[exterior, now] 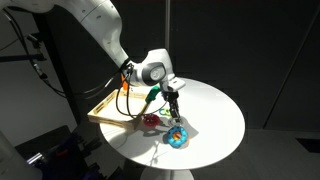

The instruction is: Put the blue ring in the box

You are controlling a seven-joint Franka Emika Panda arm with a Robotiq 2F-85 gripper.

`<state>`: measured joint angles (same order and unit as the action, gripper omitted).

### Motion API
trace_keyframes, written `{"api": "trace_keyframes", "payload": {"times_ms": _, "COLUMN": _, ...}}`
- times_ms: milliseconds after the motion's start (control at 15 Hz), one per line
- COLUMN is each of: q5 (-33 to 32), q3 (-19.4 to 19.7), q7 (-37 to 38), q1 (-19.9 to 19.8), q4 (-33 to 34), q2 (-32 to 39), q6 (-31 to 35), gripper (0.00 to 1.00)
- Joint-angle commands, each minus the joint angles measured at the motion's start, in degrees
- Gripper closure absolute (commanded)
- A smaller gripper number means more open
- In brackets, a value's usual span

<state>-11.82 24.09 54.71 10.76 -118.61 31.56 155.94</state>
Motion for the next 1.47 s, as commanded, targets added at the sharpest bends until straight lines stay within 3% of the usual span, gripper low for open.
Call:
{"api": "trace_keyframes", "payload": {"times_ms": 0, "q5": -1.47, "q3": 0.06, "q7": 2.93, "q1": 2.47, "q4": -0.13, "q2": -2.77, "q6": -2.69, "gripper": 0.89}}
{"api": "trace_keyframes", "payload": {"times_ms": 133, "q5": -2.33, "q3": 0.17, "q7": 4.54, "q1": 3.47, "q4": -0.16, "q2": -2.83, "q6": -2.92, "gripper": 0.89}}
{"api": "trace_keyframes", "payload": {"times_ms": 200, "q5": -2.51, "q3": 0.02, "q7": 4.94, "q1": 3.57, "q4": -0.17, "q2": -2.86, "q6": -3.32, "gripper": 0.74}}
{"api": "trace_keyframes", "payload": {"times_ms": 267, "q5": -3.03, "q3": 0.25, "q7": 5.45, "q1": 3.75, "q4": -0.11, "q2": -2.78, "q6": -3.66, "gripper": 0.41}}
{"api": "trace_keyframes", "payload": {"times_ms": 400, "q5": -3.89, "q3": 0.38, "q7": 6.27, "q1": 3.49, "q4": 0.01, "q2": -2.82, "q6": -4.83, "gripper": 0.45}}
{"api": "trace_keyframes", "payload": {"times_ms": 800, "q5": -6.96, "q3": 0.99, "q7": 7.99, "q1": 2.12, "q4": -0.03, "q2": -2.3, "q6": -6.95, "gripper": 0.01}}
{"api": "trace_keyframes", "payload": {"times_ms": 1400, "q5": -9.1, "q3": 1.09, "q7": 11.05, "q1": 0.38, "q4": 0.75, "q2": 3.1, "q6": -3.83, "gripper": 0.0}}
